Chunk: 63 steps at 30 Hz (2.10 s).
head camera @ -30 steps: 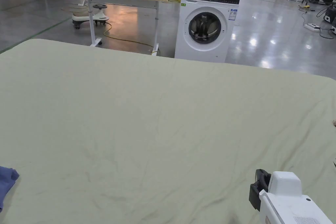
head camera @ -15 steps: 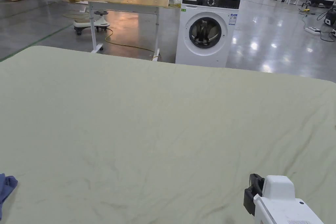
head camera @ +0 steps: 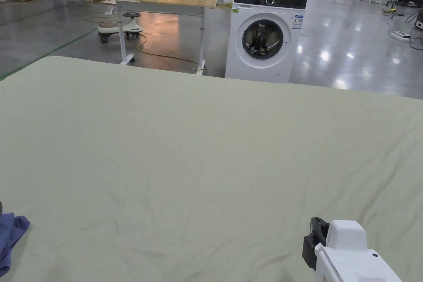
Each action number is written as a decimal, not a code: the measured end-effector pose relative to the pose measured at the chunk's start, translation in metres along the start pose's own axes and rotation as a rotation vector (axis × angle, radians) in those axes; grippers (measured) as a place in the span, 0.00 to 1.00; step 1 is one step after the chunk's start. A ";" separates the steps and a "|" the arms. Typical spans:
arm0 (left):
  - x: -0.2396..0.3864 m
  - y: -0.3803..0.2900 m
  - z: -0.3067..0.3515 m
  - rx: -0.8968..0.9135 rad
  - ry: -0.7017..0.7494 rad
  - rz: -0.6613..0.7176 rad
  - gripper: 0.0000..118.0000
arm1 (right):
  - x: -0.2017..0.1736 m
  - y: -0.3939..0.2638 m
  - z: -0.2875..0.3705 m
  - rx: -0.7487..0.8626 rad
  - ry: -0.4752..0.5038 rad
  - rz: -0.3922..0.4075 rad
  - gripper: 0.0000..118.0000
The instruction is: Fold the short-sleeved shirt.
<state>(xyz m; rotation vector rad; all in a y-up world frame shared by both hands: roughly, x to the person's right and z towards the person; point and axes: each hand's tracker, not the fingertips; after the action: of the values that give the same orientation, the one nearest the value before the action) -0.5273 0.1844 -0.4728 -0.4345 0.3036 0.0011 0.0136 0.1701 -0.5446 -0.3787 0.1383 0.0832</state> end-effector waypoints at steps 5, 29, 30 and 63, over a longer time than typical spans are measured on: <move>0.067 -0.004 0.015 0.077 -0.069 -0.007 0.00 | 0.001 0.002 0.005 0.020 -0.012 -0.013 0.01; 0.218 0.042 0.034 0.258 -0.195 -0.093 0.00 | 0.002 0.024 0.015 0.156 -0.079 -0.035 0.01; 0.218 0.043 0.033 0.261 -0.192 -0.097 0.00 | 0.003 0.024 0.015 0.157 -0.080 -0.036 0.01; 0.223 0.049 0.032 0.285 -0.151 -0.057 0.00 | -0.009 0.029 0.016 0.205 -0.094 -0.009 0.05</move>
<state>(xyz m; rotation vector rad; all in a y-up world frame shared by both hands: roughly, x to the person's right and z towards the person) -0.3088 0.2279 -0.5303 -0.1586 0.1396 -0.0638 0.0037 0.2023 -0.5390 -0.1706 0.0513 0.0775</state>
